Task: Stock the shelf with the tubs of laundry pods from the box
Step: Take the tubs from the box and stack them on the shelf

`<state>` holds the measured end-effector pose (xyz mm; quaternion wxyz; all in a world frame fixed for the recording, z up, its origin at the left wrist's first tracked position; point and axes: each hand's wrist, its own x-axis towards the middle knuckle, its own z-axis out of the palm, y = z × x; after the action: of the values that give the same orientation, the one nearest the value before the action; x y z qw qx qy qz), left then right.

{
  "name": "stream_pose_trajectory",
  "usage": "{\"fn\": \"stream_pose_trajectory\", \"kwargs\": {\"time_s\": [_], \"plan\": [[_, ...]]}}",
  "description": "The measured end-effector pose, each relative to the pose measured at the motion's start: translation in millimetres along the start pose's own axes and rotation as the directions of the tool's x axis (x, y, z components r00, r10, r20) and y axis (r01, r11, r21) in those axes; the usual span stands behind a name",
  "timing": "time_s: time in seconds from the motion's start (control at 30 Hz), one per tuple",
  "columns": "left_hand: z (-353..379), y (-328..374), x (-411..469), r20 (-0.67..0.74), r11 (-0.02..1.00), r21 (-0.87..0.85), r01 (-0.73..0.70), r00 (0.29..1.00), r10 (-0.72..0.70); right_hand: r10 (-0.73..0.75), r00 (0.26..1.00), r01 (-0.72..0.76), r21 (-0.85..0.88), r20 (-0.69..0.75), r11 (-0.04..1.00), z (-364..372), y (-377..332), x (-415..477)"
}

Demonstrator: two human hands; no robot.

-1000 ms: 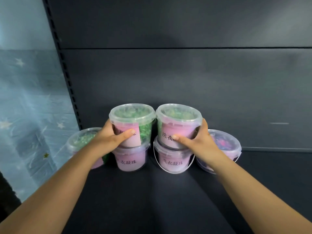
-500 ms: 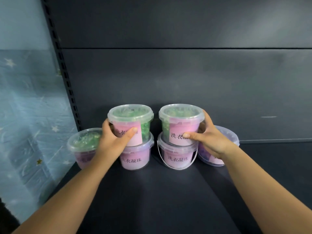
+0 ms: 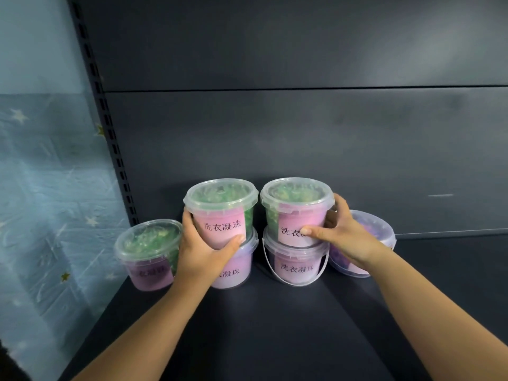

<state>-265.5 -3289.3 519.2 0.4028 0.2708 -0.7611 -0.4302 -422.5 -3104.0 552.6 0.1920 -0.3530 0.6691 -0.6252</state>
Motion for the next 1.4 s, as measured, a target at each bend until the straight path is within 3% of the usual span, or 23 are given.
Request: {"fn": "stream_pose_trajectory", "kwargs": {"time_s": [0.4, 0.53, 0.67, 0.9, 1.03, 1.17, 1.3, 1.4], "plan": [[9, -8, 3, -0.084, 0.999, -0.045, -0.028, 0.996, 0.024, 0.046, 0.994, -0.047, -0.007, -0.100, 0.999, 1, -4, -1], [3, 3, -13, -0.100, 0.999, 0.032, 0.003, 0.995, 0.000, 0.080, 0.977, -0.113, -0.157, -0.198, 0.981, -4, -14, -13], [-5, 30, -56, -0.173, 0.989, 0.002, -0.149, 0.974, 0.147, -0.023, 0.959, -0.086, -0.370, -0.282, 0.925, -22, -31, -55], [47, 123, -160, 0.202, 0.963, -0.189, -0.194, 0.952, 0.231, -0.147, 0.970, -0.009, -0.632, -0.194, 0.775, -92, -35, -190], [131, 181, -266, 0.473, 0.940, -0.252, -0.229, 0.818, 0.326, -0.070, 0.955, -0.144, -0.653, -0.289, 0.743, -183, -30, -318], [233, 222, -375, 0.730, 0.925, -0.297, -0.238, 0.568, 0.381, 0.066, 0.833, -0.454, -0.612, -0.549, 0.648, -276, -6, -459], [315, 239, -455, 0.816, 0.867, -0.360, -0.346, 0.334, 0.472, 0.179, 0.608, -0.725, -0.450, -0.773, 0.522, -338, 22, -572], [368, 242, -504, 0.867, 0.842, -0.404, -0.357, 0.143, 0.477, 0.258, 0.373, -0.858, -0.226, -0.891, 0.460, -369, 49, -640]]}}
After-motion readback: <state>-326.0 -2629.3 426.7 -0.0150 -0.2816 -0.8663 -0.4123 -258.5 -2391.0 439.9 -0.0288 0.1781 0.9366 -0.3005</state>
